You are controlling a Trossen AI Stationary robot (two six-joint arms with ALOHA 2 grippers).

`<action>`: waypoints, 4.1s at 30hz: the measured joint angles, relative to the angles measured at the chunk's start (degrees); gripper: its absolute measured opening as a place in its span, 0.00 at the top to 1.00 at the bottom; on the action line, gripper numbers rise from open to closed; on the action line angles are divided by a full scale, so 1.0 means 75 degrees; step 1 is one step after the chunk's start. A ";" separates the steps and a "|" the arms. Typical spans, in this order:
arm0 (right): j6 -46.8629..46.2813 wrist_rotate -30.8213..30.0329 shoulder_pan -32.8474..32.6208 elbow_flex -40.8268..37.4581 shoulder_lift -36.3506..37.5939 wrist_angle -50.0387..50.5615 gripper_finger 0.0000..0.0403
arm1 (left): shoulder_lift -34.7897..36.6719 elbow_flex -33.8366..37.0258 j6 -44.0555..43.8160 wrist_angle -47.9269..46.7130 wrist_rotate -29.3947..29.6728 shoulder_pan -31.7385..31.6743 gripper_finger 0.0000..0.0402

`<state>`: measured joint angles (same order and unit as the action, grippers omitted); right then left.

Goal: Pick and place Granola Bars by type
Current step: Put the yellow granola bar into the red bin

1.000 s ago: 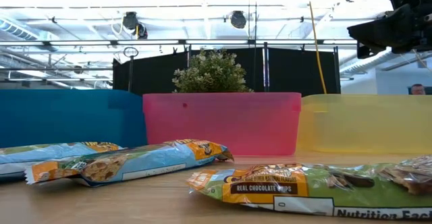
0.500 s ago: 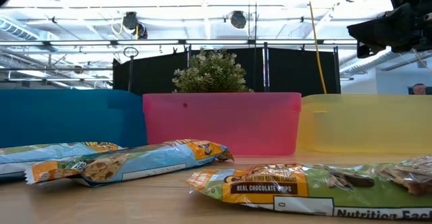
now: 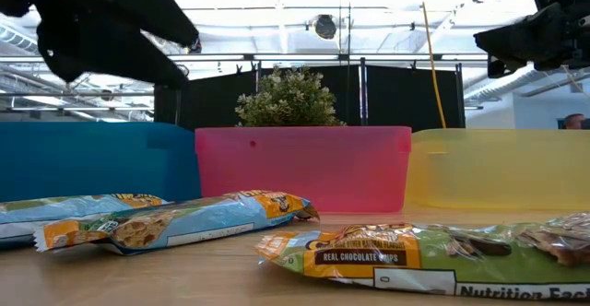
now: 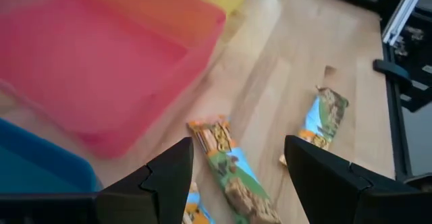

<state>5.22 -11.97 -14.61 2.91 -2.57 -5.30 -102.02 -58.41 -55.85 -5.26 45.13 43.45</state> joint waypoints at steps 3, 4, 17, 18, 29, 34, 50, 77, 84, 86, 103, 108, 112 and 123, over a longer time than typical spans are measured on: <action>0.0044 0.0000 0.0000 0.0001 0.0000 -0.0012 1.00 | 0.0000 0.0000 -0.0480 -0.0017 -0.0471 -0.0057 0.40; 0.0094 -0.0006 0.0000 -0.0002 0.0000 -0.0020 1.00 | 0.0000 0.0000 -0.0747 -0.0034 -0.0634 -0.0023 0.41; 0.0797 -0.0017 0.0000 -0.0001 0.0000 -0.0350 1.00 | 0.0000 0.0000 -0.3068 -0.0887 -0.0485 0.1056 0.41; 0.0797 -0.0017 0.0000 -0.0001 0.0000 -0.0419 1.00 | 0.0000 0.0000 -0.2899 -0.0882 -0.0335 0.1116 0.41; 0.0748 -0.0017 0.0000 -0.0002 0.0000 -0.0612 1.00 | 0.0006 -0.0003 -0.2492 -0.1195 -0.0307 0.1200 0.41; 0.0508 -0.0003 0.0000 -0.0002 0.0002 -0.0772 1.00 | 0.0618 -0.0007 0.0744 -0.0361 -0.0134 0.1337 0.41; 0.0458 0.0000 0.0000 -0.0002 0.0000 -0.0807 1.00 | 0.4829 -0.0009 0.4578 -0.3977 0.1322 0.1543 0.50; 0.0443 0.0006 0.0000 -0.0002 -0.0003 -0.1167 1.00 | 0.9659 0.7056 1.0488 0.5049 0.0141 0.1474 0.99; 0.0513 0.0527 0.0000 -0.0002 -0.0071 -0.2083 1.00 | 1.0423 0.7669 1.0912 0.5077 -0.0389 0.1545 0.99; 0.0523 0.0984 0.0000 -0.0002 -0.0181 -0.2269 1.00 | 1.0604 0.7653 1.1342 0.5146 0.0151 0.1492 0.99; 0.0640 0.1199 0.0000 0.0207 -0.3215 -0.4663 1.00 | 1.3465 0.7600 1.0101 0.1582 -0.0499 0.0834 0.99; 0.0846 0.1207 0.0000 0.0789 -0.4336 -0.5014 1.00 | 1.3509 0.7709 1.0092 0.1331 -0.1035 0.0427 0.99; 0.0780 0.1209 0.0000 0.1314 -0.5272 -0.4943 1.00 | 1.3509 0.7702 1.0093 0.1326 -0.2258 -0.0201 0.99; 0.1049 0.1203 0.0053 0.3194 -0.7611 -0.4771 1.00 | 1.3512 0.7707 1.0073 0.1117 -0.4825 -0.2560 0.99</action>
<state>13.09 -2.95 -14.21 26.86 -59.65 -41.08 -0.68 -0.61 19.70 3.12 8.94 24.25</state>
